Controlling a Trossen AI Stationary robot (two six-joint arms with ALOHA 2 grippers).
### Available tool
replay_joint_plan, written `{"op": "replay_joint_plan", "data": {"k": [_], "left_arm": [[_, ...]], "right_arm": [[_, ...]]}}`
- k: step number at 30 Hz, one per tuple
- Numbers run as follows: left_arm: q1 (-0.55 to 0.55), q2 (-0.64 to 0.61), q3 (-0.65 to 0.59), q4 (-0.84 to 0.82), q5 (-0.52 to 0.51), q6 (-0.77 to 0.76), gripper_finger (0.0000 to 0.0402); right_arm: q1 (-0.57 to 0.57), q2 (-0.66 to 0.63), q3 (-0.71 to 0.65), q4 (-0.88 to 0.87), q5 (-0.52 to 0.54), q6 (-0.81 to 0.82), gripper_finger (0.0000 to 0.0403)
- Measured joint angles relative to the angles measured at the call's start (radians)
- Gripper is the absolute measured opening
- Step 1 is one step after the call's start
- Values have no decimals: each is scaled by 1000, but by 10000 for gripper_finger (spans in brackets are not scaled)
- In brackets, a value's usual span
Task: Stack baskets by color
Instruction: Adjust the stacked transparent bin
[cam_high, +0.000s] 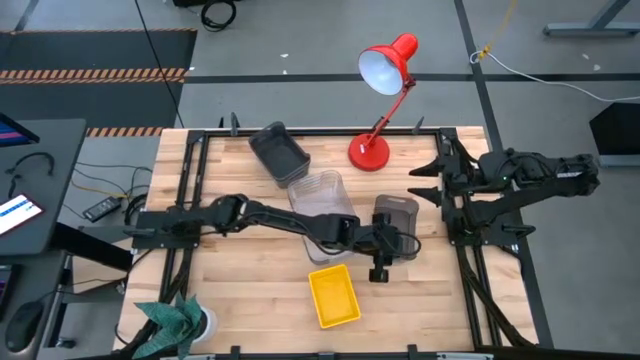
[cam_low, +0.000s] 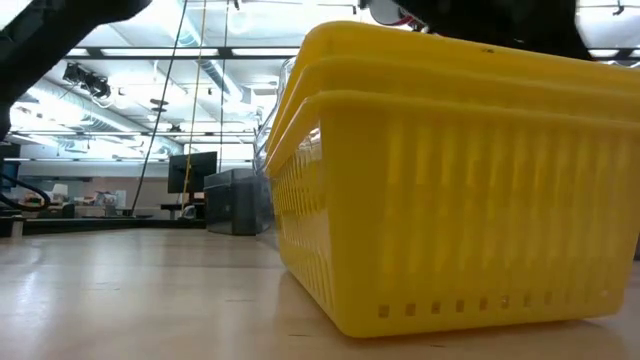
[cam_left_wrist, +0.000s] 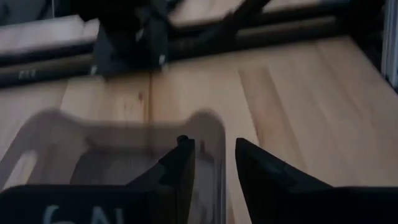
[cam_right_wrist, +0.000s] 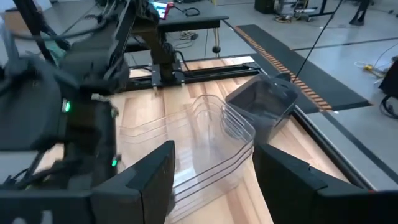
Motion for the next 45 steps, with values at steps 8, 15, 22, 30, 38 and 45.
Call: {"op": "replay_joint_plan", "data": {"k": [8,15,22,30,38,45], "left_arm": [[-28,31,8,124,-42,71,127],[-24,33,110,-242,-73,29,117],[-25,-8,136,-417,-161,28,117],[-26,-53,136,-489,-198,27,117],[21,-69,133,-588,-58,-61,117],[21,-87,135,-705,-37,-80,116]], "right_arm": [[31,0,0,-3,16,7,221],[42,0,0,-7,16,11,221],[42,1,0,0,16,11,221],[42,1,-37,15,21,9,221],[42,-1,-42,14,17,17,221],[42,59,-43,-32,5,58,221]]}}
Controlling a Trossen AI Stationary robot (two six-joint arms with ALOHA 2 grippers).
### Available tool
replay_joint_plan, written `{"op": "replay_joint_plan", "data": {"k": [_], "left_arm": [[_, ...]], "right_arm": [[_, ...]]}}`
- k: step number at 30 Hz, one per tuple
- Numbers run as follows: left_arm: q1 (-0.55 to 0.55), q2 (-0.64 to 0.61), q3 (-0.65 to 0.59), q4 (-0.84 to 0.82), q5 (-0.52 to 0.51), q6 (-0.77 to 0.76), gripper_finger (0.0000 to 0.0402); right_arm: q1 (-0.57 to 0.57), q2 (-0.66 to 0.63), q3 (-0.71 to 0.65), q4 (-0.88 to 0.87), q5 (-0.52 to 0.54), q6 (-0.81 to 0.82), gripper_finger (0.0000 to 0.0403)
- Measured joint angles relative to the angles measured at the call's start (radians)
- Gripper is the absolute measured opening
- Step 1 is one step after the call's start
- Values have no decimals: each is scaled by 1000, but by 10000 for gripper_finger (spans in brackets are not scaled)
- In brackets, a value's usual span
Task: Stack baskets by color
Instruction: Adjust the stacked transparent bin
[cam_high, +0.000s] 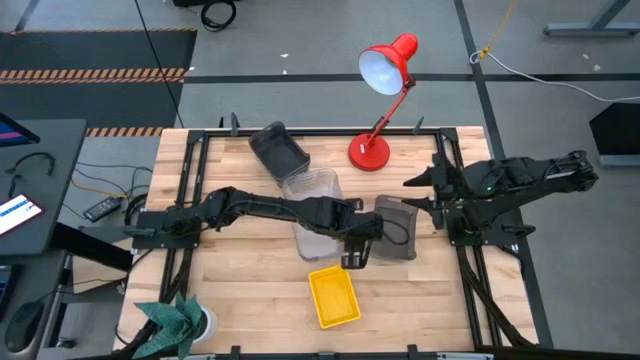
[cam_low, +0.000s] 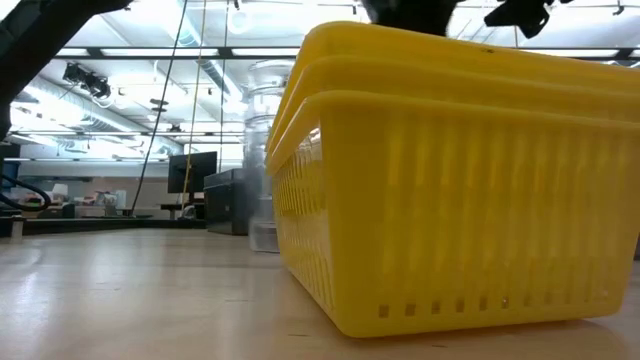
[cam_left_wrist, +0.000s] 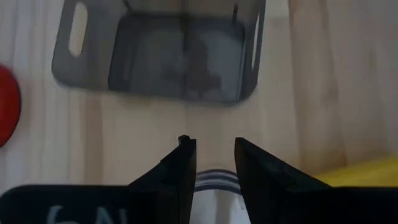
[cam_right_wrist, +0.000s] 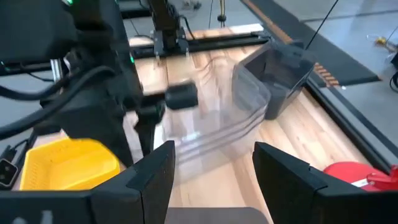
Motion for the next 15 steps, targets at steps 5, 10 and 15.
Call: {"op": "replay_joint_plan", "data": {"k": [5,10,15], "left_arm": [[-20,-13,1,-142,-25,-37,116],[-32,-23,-2,-307,-43,-111,116],[-29,-23,-2,-437,-43,-180,116]], "right_arm": [[6,26,0,10,4,1,221],[23,27,0,35,9,-3,221],[44,27,0,33,9,5,221]]}}
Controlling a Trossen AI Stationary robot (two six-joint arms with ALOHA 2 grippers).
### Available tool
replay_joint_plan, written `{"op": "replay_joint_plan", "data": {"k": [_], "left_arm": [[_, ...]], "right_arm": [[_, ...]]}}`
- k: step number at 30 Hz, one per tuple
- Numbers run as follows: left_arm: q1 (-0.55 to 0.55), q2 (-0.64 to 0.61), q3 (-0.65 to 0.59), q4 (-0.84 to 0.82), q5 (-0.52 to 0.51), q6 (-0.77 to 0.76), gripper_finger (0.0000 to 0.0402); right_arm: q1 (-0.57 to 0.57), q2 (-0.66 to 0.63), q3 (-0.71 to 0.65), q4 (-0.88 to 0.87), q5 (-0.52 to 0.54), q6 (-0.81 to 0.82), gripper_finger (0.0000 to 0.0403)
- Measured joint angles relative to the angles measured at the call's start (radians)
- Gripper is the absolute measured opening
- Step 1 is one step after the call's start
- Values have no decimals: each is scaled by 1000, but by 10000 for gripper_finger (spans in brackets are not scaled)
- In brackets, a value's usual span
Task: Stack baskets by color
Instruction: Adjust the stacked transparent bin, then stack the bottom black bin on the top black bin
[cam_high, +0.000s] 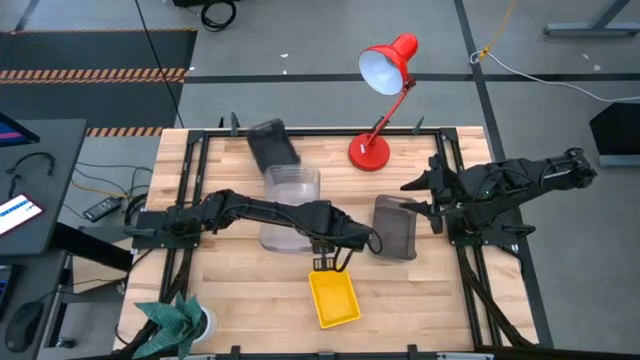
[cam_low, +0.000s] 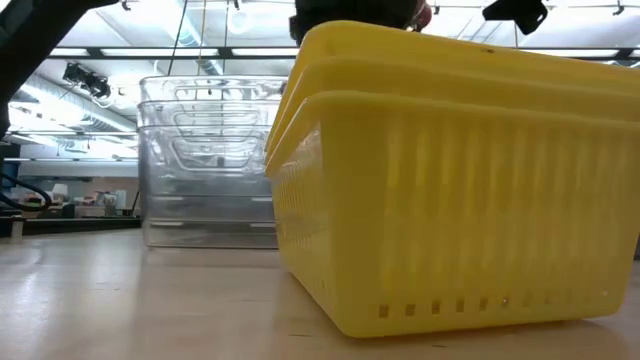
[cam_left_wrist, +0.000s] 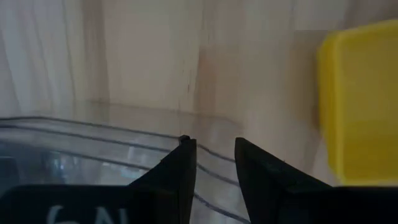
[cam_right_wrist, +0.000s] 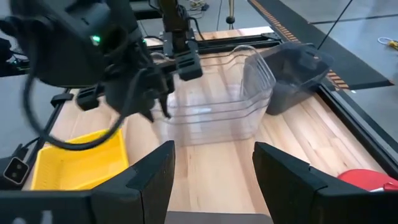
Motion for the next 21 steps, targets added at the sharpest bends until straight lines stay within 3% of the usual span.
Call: {"op": "replay_joint_plan", "data": {"k": [11,21], "left_arm": [[-6,11,1,467,-23,134,116],[-5,115,1,796,10,237,118]], "right_arm": [[8,0,0,-1,3,9,221],[8,-1,0,-6,2,9,221]]}}
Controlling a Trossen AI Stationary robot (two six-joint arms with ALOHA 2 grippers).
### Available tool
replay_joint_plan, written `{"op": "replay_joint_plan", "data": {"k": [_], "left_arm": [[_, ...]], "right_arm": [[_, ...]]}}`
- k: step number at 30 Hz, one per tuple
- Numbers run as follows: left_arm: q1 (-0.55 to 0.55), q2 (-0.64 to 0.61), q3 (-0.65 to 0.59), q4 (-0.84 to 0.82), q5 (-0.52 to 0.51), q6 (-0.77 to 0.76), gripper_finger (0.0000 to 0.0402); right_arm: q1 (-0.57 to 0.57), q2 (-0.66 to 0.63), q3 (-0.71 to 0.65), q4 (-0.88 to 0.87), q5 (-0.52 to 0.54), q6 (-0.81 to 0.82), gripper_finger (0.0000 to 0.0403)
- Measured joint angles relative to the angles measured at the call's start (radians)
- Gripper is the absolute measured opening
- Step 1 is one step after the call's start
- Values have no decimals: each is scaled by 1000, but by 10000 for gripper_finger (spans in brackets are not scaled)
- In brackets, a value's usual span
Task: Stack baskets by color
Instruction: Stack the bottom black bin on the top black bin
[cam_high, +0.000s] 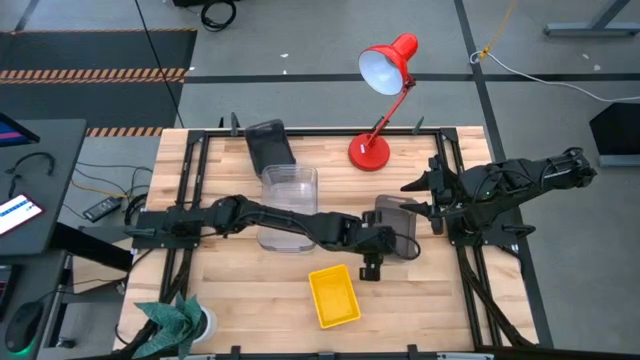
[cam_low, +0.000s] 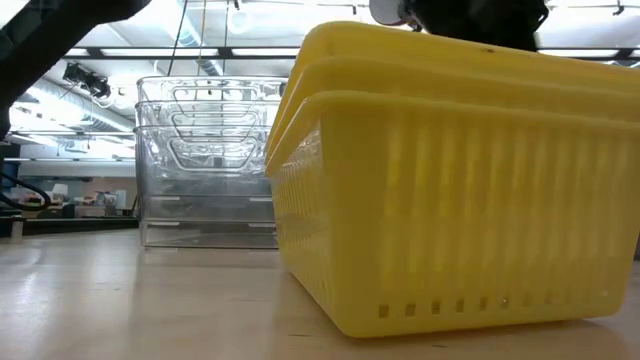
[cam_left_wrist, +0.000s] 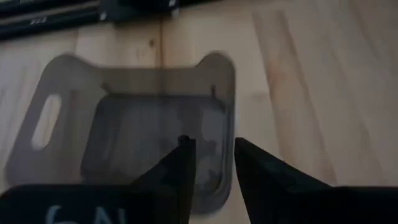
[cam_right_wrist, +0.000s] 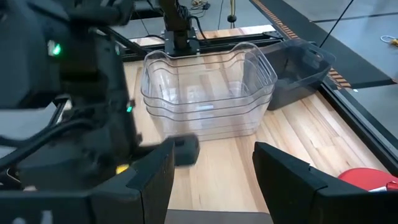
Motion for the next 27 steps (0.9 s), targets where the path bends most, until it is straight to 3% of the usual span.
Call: {"op": "replay_joint_plan", "data": {"k": [3,8,15,21,27], "left_arm": [[-6,21,0,68,7,19,133],[-3,52,3,136,19,26,192],[5,95,-10,168,128,4,238],[20,116,-23,133,130,-1,201],[25,116,-24,64,133,-1,98]], "right_arm": [[0,0,0,1,0,0,221],[0,0,0,4,0,-5,221],[0,0,0,7,0,-7,221],[0,1,0,13,0,-8,221],[0,1,0,13,0,-8,221]]}}
